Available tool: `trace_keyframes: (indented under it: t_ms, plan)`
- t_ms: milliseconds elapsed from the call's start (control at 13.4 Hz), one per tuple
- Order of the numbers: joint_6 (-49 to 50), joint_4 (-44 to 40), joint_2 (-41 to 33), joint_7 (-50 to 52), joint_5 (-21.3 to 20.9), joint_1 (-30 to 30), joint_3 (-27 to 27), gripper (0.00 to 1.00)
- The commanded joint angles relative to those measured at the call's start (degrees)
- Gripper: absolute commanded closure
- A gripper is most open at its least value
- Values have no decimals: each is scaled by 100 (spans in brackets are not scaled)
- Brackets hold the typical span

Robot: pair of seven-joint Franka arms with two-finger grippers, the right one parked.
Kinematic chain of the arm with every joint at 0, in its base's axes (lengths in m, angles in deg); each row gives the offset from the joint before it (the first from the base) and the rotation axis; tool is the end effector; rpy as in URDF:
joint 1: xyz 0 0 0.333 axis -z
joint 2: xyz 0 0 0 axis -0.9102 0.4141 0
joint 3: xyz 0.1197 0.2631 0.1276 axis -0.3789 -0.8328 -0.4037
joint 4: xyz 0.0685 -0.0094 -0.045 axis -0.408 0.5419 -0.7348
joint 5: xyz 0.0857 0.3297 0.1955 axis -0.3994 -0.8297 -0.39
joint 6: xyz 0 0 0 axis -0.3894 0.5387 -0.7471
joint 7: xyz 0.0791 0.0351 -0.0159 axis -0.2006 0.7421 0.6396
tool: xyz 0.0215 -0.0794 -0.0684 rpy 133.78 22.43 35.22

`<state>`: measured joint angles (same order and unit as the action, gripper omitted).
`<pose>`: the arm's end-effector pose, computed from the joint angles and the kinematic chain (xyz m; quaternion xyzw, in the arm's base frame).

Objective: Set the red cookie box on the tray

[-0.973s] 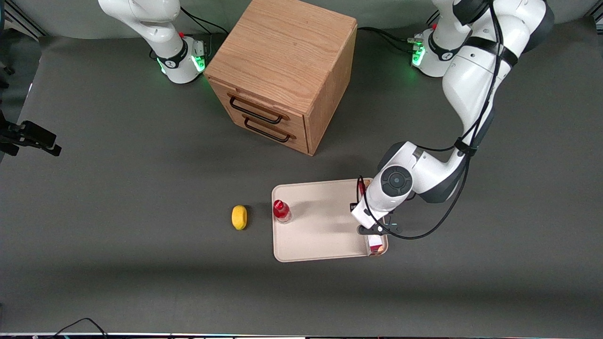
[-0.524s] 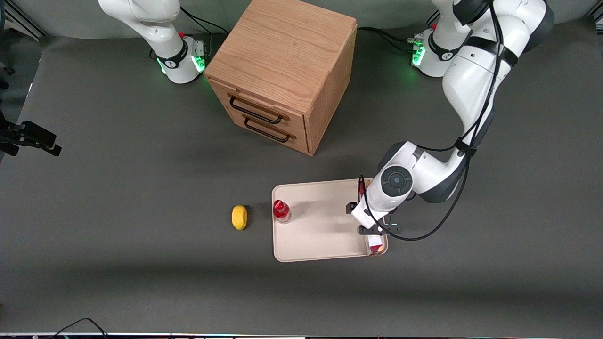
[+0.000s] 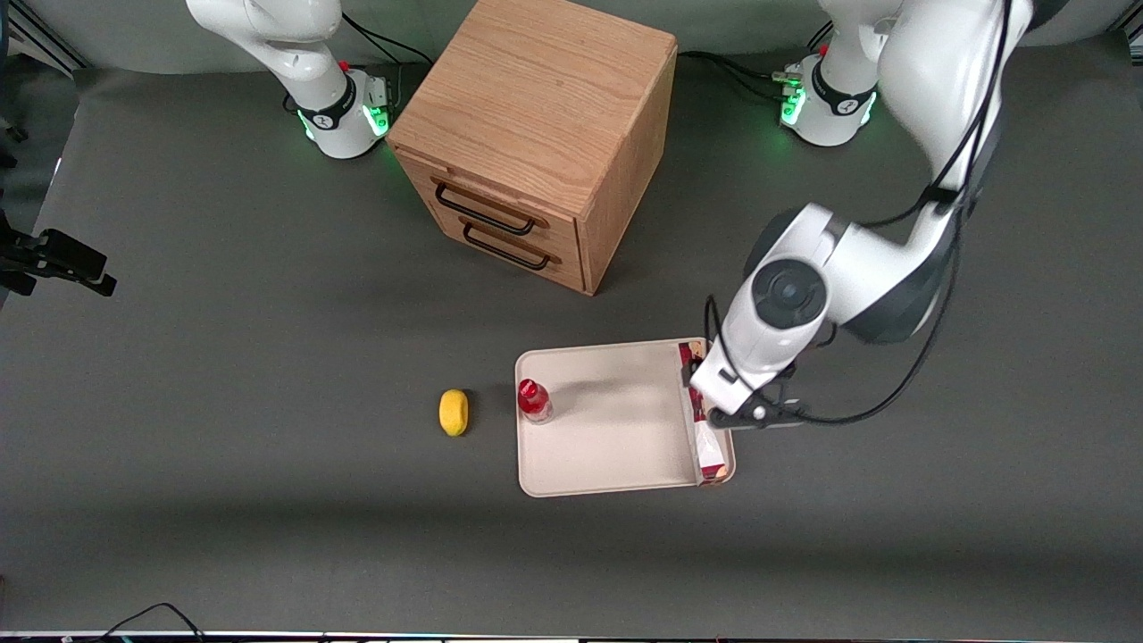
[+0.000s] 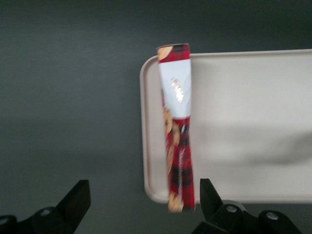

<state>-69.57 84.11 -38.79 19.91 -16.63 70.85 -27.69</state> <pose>0.6156 -0.2927 0.4124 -0.9993 -0.0200 0.0022 0.0320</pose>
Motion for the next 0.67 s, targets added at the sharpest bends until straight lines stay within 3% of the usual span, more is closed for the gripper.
trace_keyframes:
  t_ms: [0, 374, 449, 599]
  plan:
    - [1122, 209, -1059, -1290, 591, -293, -235, 0]
    - [1917, 514, -2421, -2454, 943, -277, -1517, 0]
    - [1769, 882, -2711, -2508, 1180, -268, -1877, 0]
    - [938, 1891, -3283, -2796, 1200, -259, -2117, 0]
